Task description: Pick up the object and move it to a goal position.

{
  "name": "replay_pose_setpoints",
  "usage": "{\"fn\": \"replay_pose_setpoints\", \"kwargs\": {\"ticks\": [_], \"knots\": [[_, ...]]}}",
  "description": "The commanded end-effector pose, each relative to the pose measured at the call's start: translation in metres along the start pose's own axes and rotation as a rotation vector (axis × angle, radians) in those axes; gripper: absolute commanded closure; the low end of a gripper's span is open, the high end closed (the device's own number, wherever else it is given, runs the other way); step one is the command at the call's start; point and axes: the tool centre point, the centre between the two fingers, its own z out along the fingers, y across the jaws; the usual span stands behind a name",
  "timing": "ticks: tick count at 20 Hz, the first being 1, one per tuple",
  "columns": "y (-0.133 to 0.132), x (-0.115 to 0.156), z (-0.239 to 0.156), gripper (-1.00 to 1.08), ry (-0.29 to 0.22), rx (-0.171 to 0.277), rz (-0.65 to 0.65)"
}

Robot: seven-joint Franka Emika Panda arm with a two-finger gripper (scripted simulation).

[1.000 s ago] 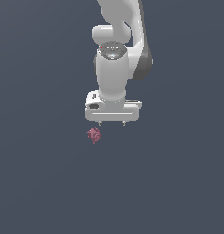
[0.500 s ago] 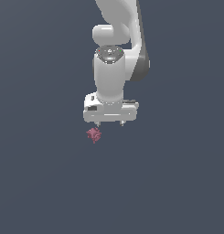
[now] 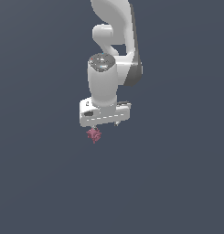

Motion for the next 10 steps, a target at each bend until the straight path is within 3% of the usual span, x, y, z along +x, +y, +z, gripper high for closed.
{"fn": "replay_pose_setpoints", "kwargs": {"ticks": [1, 10], "knots": [[0.006, -0.004, 0.007, -0.92, -0.004, 0.0, -0.055], [0.027, -0.021, 0.034, -0.92, -0.015, 0.004, -0.257]]}}
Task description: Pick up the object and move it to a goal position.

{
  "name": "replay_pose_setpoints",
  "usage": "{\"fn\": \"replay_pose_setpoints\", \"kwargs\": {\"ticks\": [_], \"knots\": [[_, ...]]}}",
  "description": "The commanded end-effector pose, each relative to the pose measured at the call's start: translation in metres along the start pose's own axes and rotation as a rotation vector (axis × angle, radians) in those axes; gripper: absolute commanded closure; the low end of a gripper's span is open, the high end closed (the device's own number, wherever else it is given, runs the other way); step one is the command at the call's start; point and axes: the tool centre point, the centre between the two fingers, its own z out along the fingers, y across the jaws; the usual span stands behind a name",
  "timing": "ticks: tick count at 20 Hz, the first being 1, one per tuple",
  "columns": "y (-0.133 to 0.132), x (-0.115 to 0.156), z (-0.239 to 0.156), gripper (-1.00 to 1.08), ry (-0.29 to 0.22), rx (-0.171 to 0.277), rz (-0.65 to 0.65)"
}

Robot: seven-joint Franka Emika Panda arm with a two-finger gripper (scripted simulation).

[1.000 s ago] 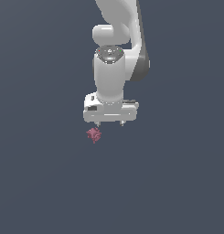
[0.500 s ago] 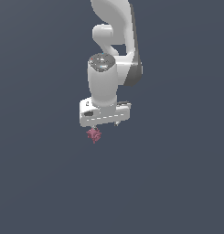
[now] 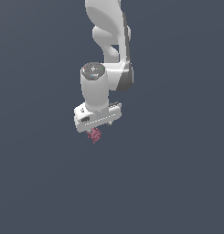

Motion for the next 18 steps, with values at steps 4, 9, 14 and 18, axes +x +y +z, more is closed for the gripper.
{"fn": "replay_pose_setpoints", "kwargs": {"ticks": [4, 9, 14, 18], "knots": [[0.01, -0.013, 0.016, -0.92, -0.005, 0.004, -0.125], [0.017, -0.024, 0.029, -0.92, -0.009, 0.01, -0.23], [0.022, -0.032, 0.039, -0.92, -0.01, 0.014, -0.307], [0.024, -0.037, 0.044, -0.92, -0.011, 0.017, -0.348]]}}
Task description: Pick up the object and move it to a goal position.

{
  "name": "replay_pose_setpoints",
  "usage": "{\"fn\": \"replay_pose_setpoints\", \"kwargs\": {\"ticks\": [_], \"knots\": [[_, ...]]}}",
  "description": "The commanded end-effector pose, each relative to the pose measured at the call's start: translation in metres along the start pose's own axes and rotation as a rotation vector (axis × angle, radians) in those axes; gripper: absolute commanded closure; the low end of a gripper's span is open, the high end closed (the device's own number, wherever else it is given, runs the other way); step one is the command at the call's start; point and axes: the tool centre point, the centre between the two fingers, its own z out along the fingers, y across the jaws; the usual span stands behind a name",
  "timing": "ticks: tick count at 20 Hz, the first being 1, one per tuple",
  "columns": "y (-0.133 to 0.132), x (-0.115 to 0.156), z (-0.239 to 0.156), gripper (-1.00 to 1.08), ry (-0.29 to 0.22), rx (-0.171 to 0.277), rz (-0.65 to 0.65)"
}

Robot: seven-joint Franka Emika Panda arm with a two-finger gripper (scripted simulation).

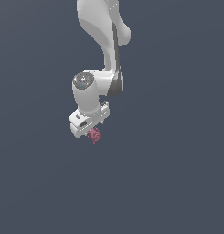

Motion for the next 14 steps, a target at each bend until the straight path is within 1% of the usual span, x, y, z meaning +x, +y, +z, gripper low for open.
{"fn": "replay_pose_setpoints", "kwargs": {"ticks": [1, 10, 14], "knots": [[0.0, -0.003, 0.003, -0.92, 0.0, 0.001, -0.024], [0.001, -0.005, 0.006, -0.92, 0.0, 0.002, -0.041], [0.001, -0.005, 0.017, -0.92, 0.0, 0.002, -0.041]]}}
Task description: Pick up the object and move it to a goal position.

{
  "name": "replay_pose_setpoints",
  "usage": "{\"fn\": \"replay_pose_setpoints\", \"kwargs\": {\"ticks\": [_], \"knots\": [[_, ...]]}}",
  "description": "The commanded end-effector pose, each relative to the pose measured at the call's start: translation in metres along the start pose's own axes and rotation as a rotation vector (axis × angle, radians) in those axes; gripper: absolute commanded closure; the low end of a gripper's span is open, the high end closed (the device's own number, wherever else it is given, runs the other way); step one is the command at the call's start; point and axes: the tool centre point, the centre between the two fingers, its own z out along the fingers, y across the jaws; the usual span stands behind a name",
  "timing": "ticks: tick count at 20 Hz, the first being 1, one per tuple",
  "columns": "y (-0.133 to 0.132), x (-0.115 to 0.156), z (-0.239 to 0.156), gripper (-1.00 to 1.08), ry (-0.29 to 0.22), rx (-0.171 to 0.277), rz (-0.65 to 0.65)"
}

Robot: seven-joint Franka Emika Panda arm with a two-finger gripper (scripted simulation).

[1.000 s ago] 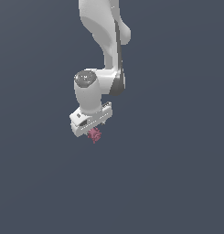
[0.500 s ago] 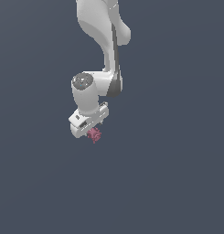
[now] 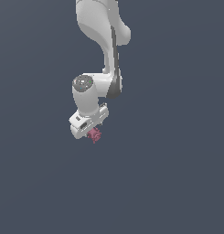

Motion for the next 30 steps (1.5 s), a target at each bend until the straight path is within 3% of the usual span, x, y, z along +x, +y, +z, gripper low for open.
{"fn": "replay_pose_setpoints", "kwargs": {"ticks": [1, 12, 13, 24, 30], "knots": [[-0.001, 0.0, 0.009, -0.92, -0.001, 0.001, -0.001], [0.0, 0.0, 0.043, -0.92, 0.0, 0.001, -0.004], [0.0, 0.0, 0.043, 1.08, 0.0, 0.001, -0.004], [0.0, -0.001, 0.042, 1.08, -0.001, 0.0, -0.003], [-0.014, 0.005, 0.037, 1.08, -0.001, 0.0, -0.003]]}}
